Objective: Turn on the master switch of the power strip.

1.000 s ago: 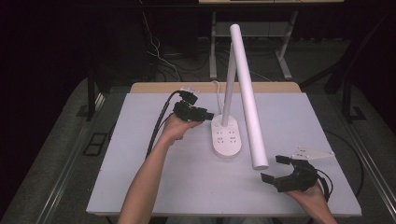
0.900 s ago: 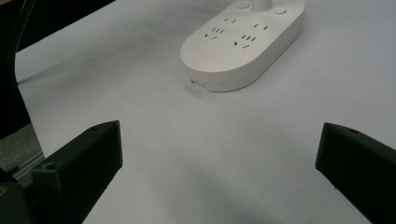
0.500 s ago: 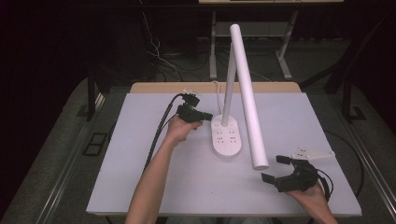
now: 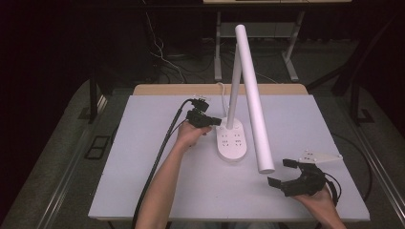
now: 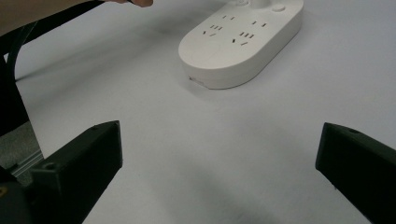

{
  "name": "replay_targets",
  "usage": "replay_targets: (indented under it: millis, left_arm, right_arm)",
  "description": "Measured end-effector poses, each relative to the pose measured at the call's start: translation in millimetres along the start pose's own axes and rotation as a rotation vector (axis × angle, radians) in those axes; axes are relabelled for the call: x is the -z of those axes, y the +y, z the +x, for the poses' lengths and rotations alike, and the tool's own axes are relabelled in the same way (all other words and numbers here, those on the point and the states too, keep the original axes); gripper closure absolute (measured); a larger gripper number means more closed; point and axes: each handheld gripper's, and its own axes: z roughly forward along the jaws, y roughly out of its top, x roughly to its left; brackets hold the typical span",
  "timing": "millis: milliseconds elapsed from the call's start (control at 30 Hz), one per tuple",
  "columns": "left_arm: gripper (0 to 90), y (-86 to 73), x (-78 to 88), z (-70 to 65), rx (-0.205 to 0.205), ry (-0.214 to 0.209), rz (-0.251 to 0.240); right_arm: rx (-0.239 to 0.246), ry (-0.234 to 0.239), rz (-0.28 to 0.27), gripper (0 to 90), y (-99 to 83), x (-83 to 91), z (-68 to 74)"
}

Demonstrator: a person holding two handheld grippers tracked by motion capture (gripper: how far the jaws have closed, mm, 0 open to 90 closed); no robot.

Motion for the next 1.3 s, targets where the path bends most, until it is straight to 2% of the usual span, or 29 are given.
replay_targets:
  millis: [233, 400, 467, 533, 600, 633, 733, 833, 867, 933, 967, 1000, 1067, 1300]
  left_arm:
    - [90.0, -2.5, -7.7, 0.5, -0.001, 0.015, 0.010]
    - [90.0, -3.2, -10.6, 1.4, 0.014, 0.007, 0.002]
    - [90.0, -3.7, -11.9, 0.9, 0.020, 0.019, 0.011]
    - [90.0, -4.6, -11.3, 3.4, -0.012, 0.023, 0.048]
    - [90.0, -5.3, -13.2, 2.6, 0.013, 0.015, 0.022]
    - [90.0, -5.1, -12.1, 4.3, -0.011, 0.009, 0.042]
    - [90.0, -6.1, -14.9, 3.7, 0.011, -0.012, 0.017]
    - [90.0, -5.6, -15.3, 3.8, 0.007, -0.010, 0.019]
    - [90.0, -5.4, -14.2, 4.9, -0.013, -0.011, 0.037]
    - [90.0, -5.6, -13.9, 5.4, -0.014, -0.012, 0.039]
    - [90.0, -6.0, -13.7, 6.2, -0.011, -0.018, 0.038]
    - [90.0, -6.3, -15.1, 5.9, 0.019, -0.023, 0.021]
    - [90.0, -6.4, -15.5, 8.1, 0.041, -0.035, 0.023]
    - [90.0, -6.3, -16.5, 8.8, 0.055, -0.035, 0.033]
  right_arm:
    - [0.002, 0.000, 0.002, 0.1, -0.1, 0.3, -0.9]
    - [0.002, 0.000, 0.002, 0.1, -0.2, 0.0, -0.9]
    - [0.003, -0.001, 0.003, 0.1, -0.2, -0.5, -0.8]
    - [0.004, -0.001, 0.005, 0.1, -0.1, -0.5, -0.6]
    - [0.004, -0.001, 0.005, 0.1, -0.1, -0.5, -0.5]
    - [0.004, -0.001, 0.005, 0.1, -0.1, -0.5, -0.5]
    - [0.003, -0.002, 0.004, 0.1, -0.1, -0.5, -0.5]
    - [0.008, -0.002, 0.006, 0.1, -0.1, -0.7, -0.6]
    - [0.008, -0.001, 0.005, 0.1, -0.1, -0.6, -0.6]
    - [0.006, -0.001, 0.004, 0.1, 0.0, -0.4, -0.4]
    - [0.005, 0.000, 0.004, 0.1, -0.1, -0.3, -0.2]
    - [0.005, 0.000, 0.005, 0.1, -0.1, -0.2, -0.1]
    - [0.003, -0.001, 0.005, 0.1, 0.0, 0.3, 0.6]
    - [0.010, -0.001, -0.002, 0.1, 0.3, 1.6, 0.4]
